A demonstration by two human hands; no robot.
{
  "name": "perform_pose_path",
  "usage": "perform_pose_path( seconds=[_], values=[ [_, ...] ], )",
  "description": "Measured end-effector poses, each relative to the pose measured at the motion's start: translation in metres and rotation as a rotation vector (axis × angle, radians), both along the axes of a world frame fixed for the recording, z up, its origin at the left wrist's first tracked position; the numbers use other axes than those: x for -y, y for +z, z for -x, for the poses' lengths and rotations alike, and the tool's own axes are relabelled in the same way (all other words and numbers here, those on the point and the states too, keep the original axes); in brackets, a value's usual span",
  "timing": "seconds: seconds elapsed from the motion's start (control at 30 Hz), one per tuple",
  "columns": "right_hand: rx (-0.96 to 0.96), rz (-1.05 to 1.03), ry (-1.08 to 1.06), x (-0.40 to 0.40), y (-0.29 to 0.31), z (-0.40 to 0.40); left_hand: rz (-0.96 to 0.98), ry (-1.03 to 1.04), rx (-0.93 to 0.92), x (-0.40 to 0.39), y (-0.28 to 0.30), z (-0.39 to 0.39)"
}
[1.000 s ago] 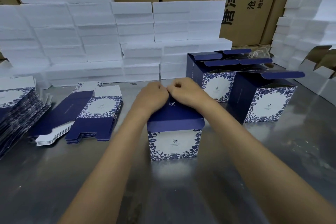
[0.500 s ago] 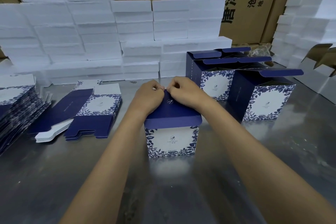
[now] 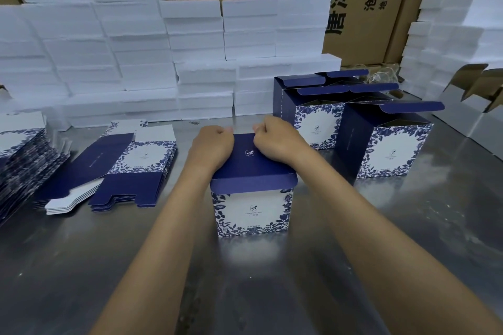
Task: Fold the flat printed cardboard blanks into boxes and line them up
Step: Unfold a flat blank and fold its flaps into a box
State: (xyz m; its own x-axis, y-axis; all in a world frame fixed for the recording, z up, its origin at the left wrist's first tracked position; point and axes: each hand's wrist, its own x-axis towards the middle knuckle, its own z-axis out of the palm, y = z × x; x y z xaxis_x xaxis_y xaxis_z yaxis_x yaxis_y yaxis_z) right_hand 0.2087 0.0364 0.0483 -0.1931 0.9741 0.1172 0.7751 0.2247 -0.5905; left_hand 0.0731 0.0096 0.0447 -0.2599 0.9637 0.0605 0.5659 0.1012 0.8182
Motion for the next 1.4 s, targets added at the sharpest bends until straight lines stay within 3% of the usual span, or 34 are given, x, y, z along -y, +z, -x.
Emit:
perform_pose_path(
  seconds=[0.17, 0.27, 0.33, 0.47, 0.6, 0.7, 0.83, 1.0, 1.17, 1.27, 1.4],
  values=[
    [-0.06, 0.006, -0.053, -0.001, -0.002, -0.002, 0.005, 0.026, 0.013, 0.002, -0.001, -0.001],
    [-0.063, 0.038, -0.101, 0.001, -0.005, -0.004, 0.027, 0.111, -0.107, 0.002, -0.003, 0.0],
    [-0.033, -0.061, -0.121, 0.005, -0.004, -0.003, 0.032, 0.169, -0.211, 0.001, -0.005, -0.001],
    [-0.022, -0.444, 0.162, 0.016, 0.005, -0.004, 0.029, 0.18, -0.311, -0.004, -0.004, -0.006],
    [-0.01, -0.436, 0.241, 0.025, 0.001, -0.013, 0.011, 0.195, -0.327, -0.013, -0.002, -0.011],
    [-0.153, -0.384, 0.23, 0.034, -0.016, -0.024, 0.009, 0.206, -0.302, -0.02, 0.001, -0.013],
    [-0.462, -0.242, 0.309, 0.05, -0.035, -0.041, -0.091, 0.136, -0.167, -0.023, 0.002, -0.014],
    [-0.451, -0.158, 0.303, 0.049, -0.036, -0.048, -0.18, -0.109, 0.126, -0.005, -0.004, -0.013],
    [-0.57, -0.191, 0.252, 0.053, -0.041, -0.042, -0.227, -0.181, 0.448, 0.029, -0.025, -0.007],
    [-0.679, -0.16, 0.23, 0.054, -0.043, -0.04, -0.275, -0.325, 0.677, 0.046, -0.042, -0.004],
    [-0.707, -0.085, 0.301, 0.056, -0.043, -0.045, -0.395, -0.425, 0.713, 0.053, -0.051, -0.004]
  ],
)
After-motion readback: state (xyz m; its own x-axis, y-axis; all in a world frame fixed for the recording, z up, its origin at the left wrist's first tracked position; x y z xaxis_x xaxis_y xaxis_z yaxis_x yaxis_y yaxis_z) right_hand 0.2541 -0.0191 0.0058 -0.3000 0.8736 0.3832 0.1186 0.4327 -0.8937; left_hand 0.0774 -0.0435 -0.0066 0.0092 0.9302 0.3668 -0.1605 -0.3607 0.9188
